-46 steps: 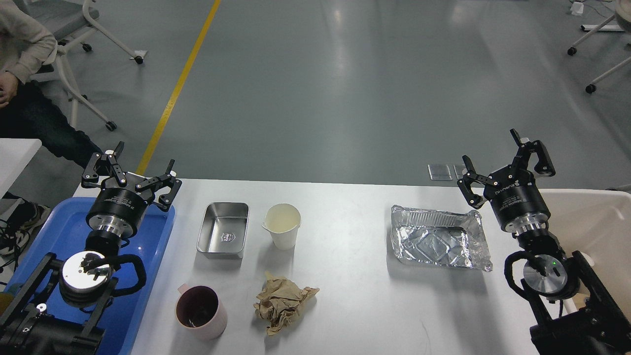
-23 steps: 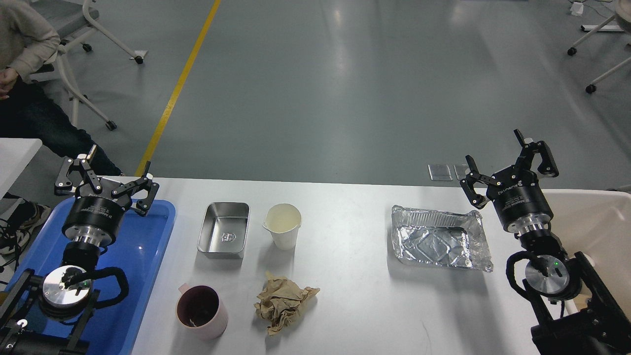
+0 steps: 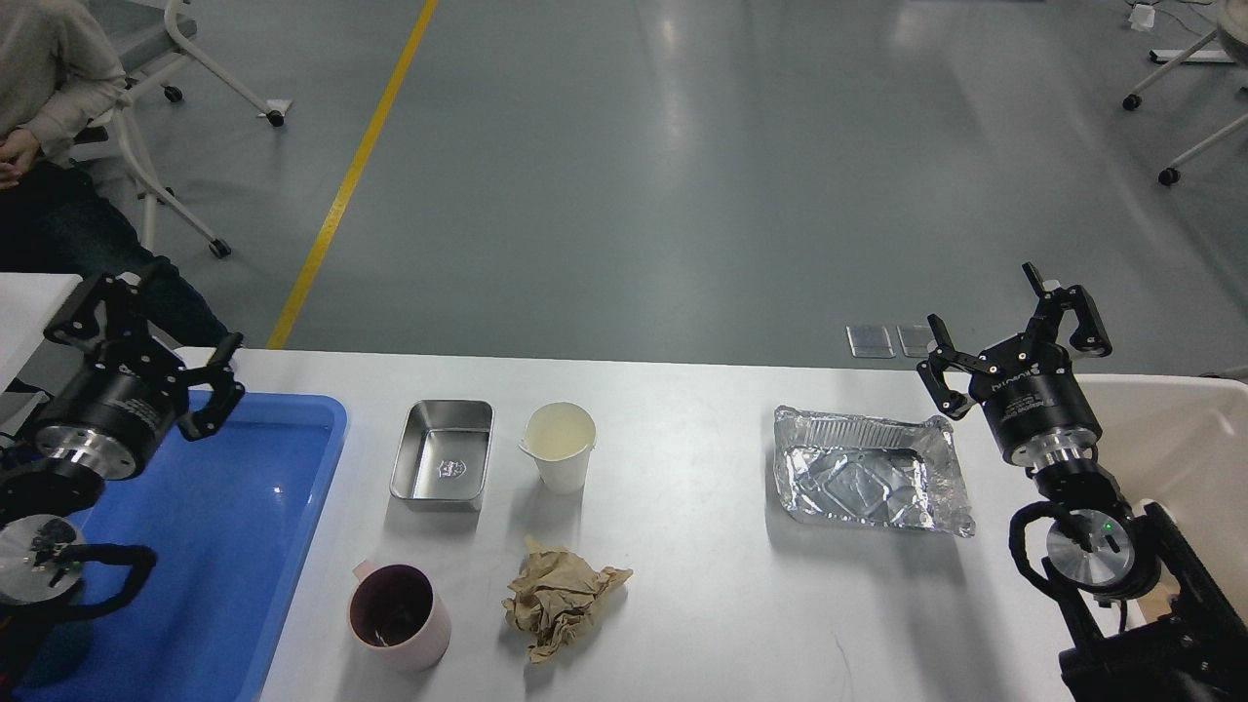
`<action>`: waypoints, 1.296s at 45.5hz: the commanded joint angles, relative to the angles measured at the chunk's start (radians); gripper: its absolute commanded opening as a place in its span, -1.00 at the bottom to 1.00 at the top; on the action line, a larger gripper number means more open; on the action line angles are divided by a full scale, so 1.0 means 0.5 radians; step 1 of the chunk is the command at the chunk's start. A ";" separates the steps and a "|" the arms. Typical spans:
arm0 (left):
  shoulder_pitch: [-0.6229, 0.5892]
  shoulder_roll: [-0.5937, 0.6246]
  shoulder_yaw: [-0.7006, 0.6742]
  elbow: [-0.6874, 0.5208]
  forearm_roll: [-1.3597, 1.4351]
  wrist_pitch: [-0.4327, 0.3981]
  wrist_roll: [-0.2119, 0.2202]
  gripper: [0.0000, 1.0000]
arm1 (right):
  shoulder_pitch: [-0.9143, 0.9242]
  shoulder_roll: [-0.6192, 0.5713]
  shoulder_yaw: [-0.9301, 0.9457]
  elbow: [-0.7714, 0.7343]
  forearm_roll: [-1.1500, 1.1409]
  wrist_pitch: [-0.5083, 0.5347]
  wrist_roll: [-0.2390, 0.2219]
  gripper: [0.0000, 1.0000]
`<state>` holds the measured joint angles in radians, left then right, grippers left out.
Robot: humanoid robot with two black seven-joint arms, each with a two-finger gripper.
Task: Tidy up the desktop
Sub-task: 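Move the left gripper down toward the pink mug, then grasp the pink mug with the left gripper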
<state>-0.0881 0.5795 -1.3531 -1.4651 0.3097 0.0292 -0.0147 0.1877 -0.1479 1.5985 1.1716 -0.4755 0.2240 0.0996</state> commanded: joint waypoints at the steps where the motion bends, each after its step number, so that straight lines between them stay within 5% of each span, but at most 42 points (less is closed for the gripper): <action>1: -0.008 0.408 0.150 -0.027 0.028 0.003 -0.007 0.90 | 0.014 0.001 -0.009 -0.005 0.000 -0.003 0.000 1.00; 14: -0.127 1.071 0.656 -0.180 0.227 -0.012 -0.020 0.92 | 0.017 0.004 -0.025 -0.008 0.000 -0.003 0.000 1.00; 33: -0.115 1.626 1.138 -0.371 0.586 -0.019 -0.017 0.92 | -0.001 -0.002 -0.031 -0.008 -0.003 0.000 -0.006 1.00; 41: -0.115 1.605 1.163 -0.356 0.654 -0.068 -0.004 0.92 | -0.004 0.011 -0.031 -0.008 -0.003 0.003 -0.009 1.00; 51: -0.161 1.320 1.184 -0.359 1.009 -0.334 0.005 0.92 | -0.004 0.008 -0.031 -0.008 -0.003 0.003 -0.009 1.00; 59: -0.189 1.145 1.380 -0.353 1.298 -0.387 0.042 0.92 | -0.004 0.004 -0.031 -0.008 -0.003 0.003 -0.009 1.00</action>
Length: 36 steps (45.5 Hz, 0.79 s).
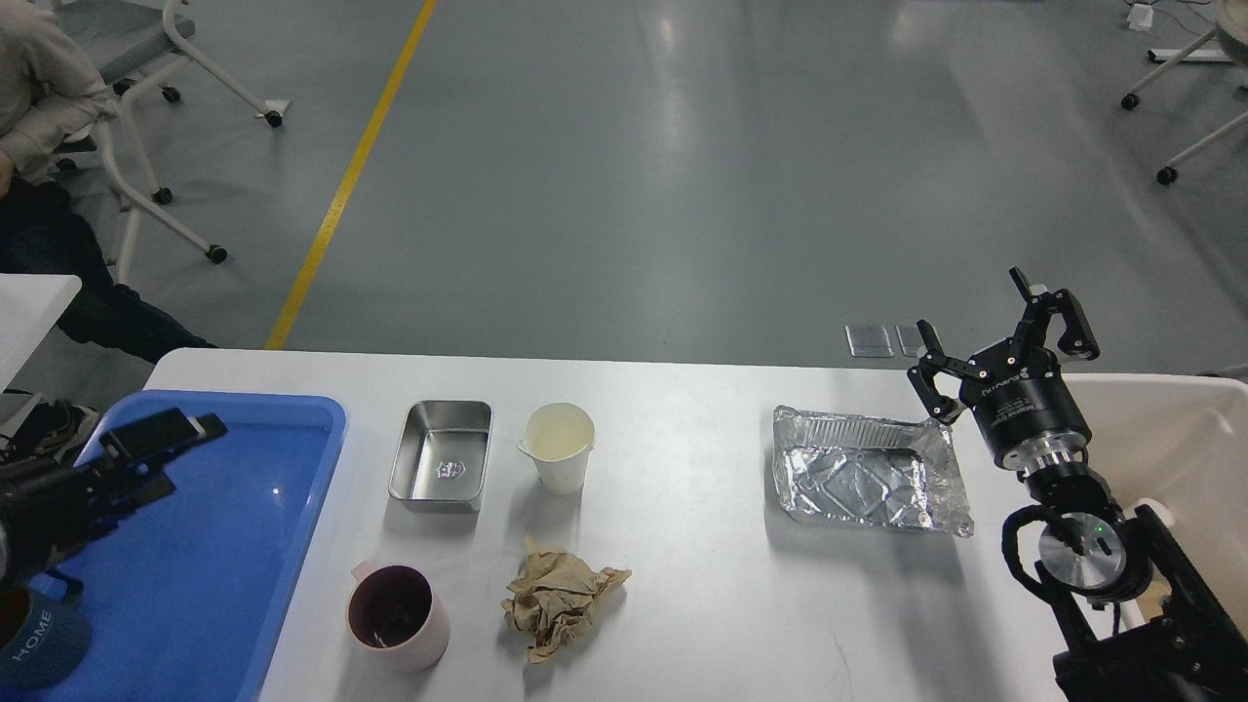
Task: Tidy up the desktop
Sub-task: 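Grasp the pink mug with the left gripper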
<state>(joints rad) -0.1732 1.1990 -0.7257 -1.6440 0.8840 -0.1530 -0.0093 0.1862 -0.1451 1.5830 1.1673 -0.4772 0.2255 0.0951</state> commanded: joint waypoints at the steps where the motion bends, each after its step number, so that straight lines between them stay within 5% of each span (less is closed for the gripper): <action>1: -0.022 -0.106 0.156 0.005 0.159 -0.022 0.043 0.91 | -0.001 0.002 0.000 0.000 0.000 0.000 0.000 1.00; 10: -0.077 -0.229 0.328 0.073 0.165 -0.016 0.071 0.84 | -0.004 0.005 -0.003 0.000 0.000 0.000 0.003 1.00; 17: -0.111 -0.269 0.451 0.070 0.171 -0.013 0.181 0.65 | -0.007 0.005 -0.003 0.000 -0.003 0.000 0.000 1.00; 36: -0.181 -0.523 0.546 0.146 0.177 -0.007 0.193 0.50 | -0.032 0.005 0.000 0.006 -0.003 0.006 0.003 1.00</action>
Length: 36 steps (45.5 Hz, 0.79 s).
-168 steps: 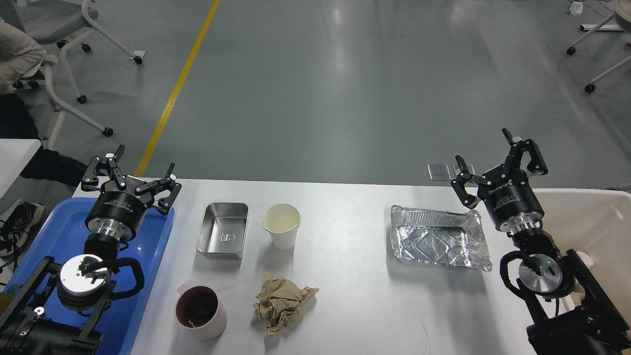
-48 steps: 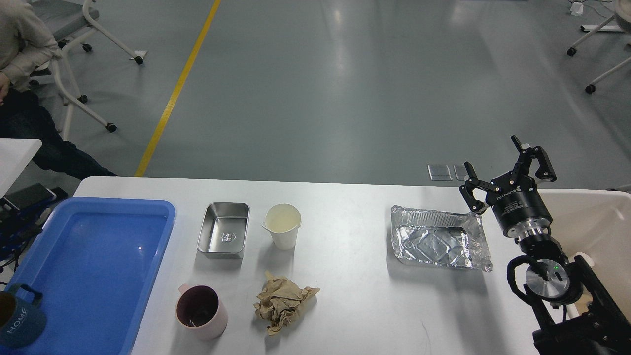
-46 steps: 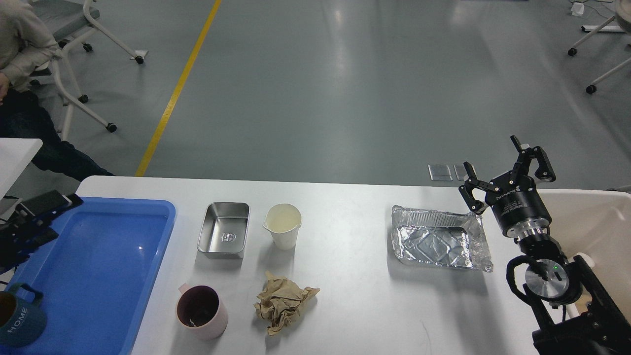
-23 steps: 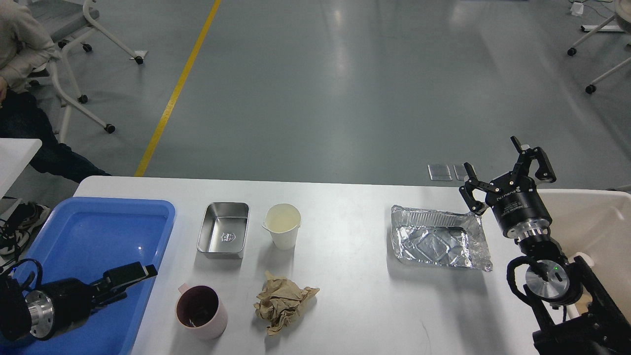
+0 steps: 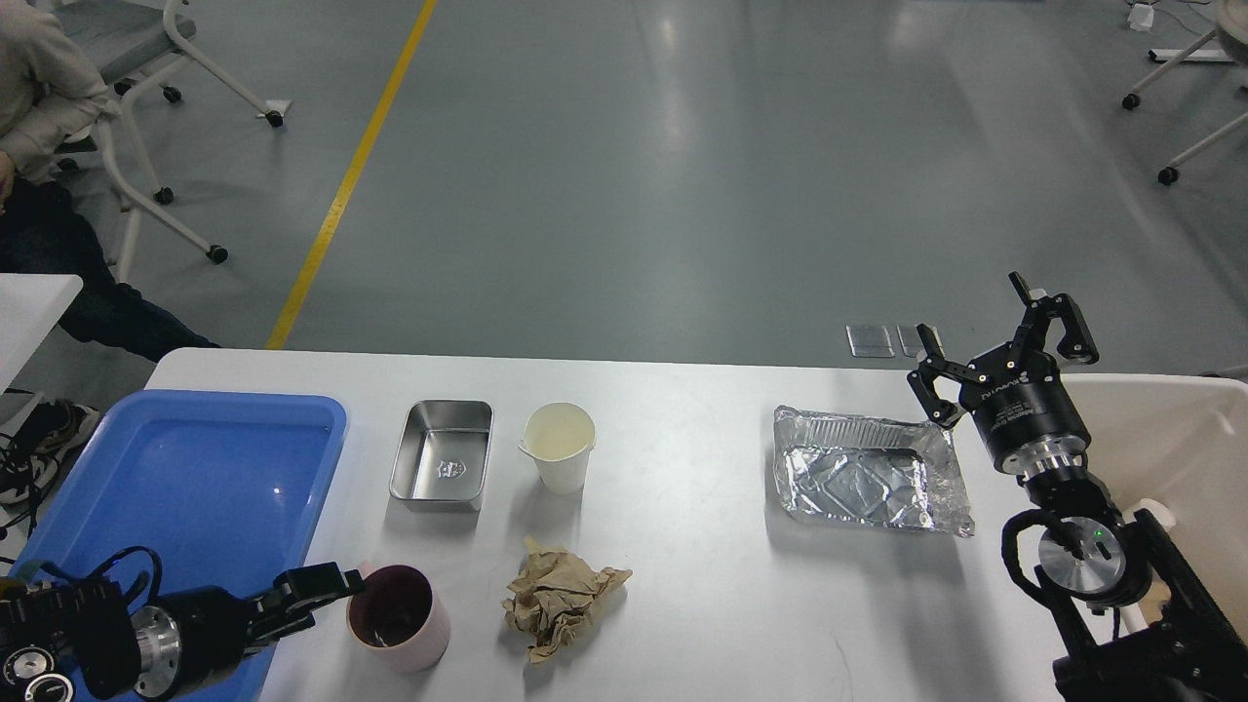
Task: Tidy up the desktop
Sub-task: 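Grasp the pink mug with the left gripper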
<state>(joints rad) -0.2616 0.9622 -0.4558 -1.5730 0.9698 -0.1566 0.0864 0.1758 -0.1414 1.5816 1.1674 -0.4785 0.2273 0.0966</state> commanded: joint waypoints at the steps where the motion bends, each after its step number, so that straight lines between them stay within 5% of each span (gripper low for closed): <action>1: -0.004 -0.059 0.016 0.004 0.012 0.000 0.002 0.47 | -0.014 -0.003 0.003 0.006 0.000 0.003 0.000 1.00; 12: -0.109 -0.084 0.255 0.004 0.128 0.006 0.002 -0.02 | -0.033 -0.009 0.009 0.009 0.000 0.003 0.000 1.00; 21: -0.115 -0.078 0.276 0.014 0.137 0.006 -0.084 -1.00 | -0.054 0.001 0.012 0.018 0.000 0.000 0.000 1.00; 26: -0.112 -0.062 0.316 0.020 0.141 0.009 -0.182 -1.00 | -0.057 0.001 0.015 0.018 0.000 -0.007 0.000 1.00; 36: -0.109 -0.047 0.344 0.017 0.141 0.019 -0.240 -1.00 | -0.054 0.007 0.015 0.018 0.000 -0.013 0.000 1.00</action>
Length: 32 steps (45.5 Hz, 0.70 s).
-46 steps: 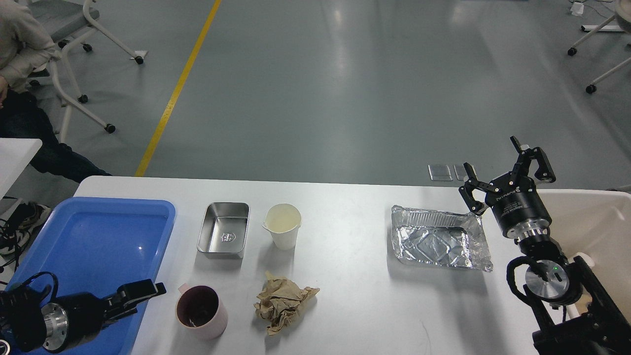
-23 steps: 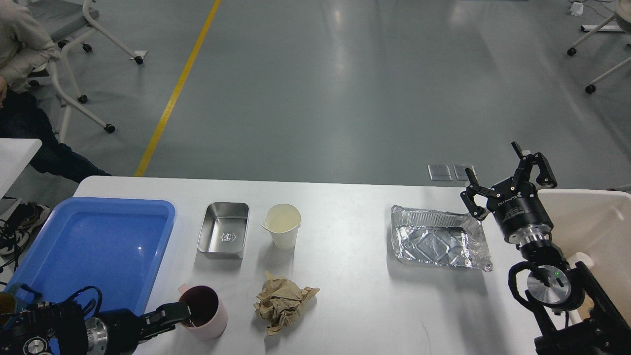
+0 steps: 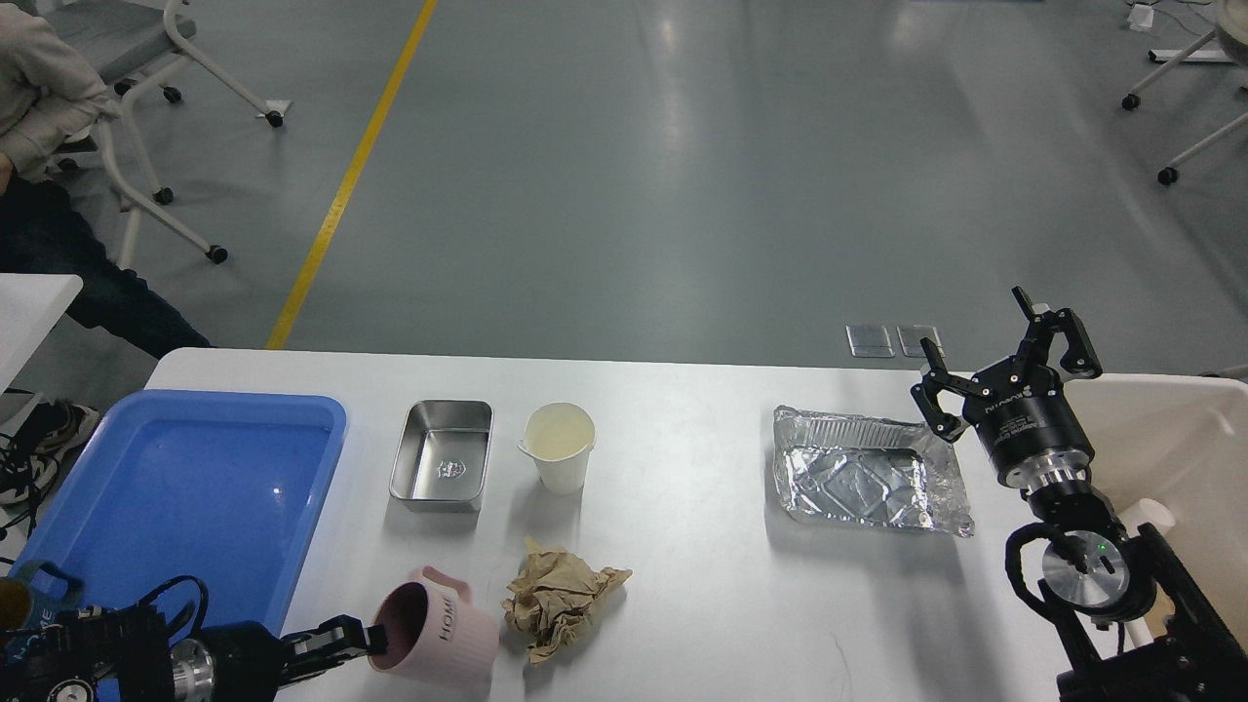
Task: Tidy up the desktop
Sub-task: 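Grasp the pink mug with the left gripper, then carry the pink mug into the blue tray and release it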
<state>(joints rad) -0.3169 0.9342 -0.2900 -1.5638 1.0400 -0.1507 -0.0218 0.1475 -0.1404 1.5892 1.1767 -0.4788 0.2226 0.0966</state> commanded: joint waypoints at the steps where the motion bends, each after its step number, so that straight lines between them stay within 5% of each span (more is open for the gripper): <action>1: 0.002 0.012 0.012 -0.002 0.000 0.013 -0.024 -1.00 | 0.003 0.005 0.000 0.000 0.000 -0.003 0.000 1.00; 18: -0.075 0.169 -0.003 -0.081 -0.024 0.041 -0.030 -1.00 | 0.024 0.020 -0.009 0.000 0.000 -0.010 0.000 1.00; 32: -0.216 0.748 -0.015 -0.330 -0.024 0.028 -0.018 -1.00 | 0.033 0.035 -0.012 0.000 0.000 -0.013 0.000 1.00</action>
<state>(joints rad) -0.4101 1.2103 -0.2971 -1.7072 1.0264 -0.1363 -0.0323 0.1654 -0.1219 1.5834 1.1767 -0.4787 0.2163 0.0966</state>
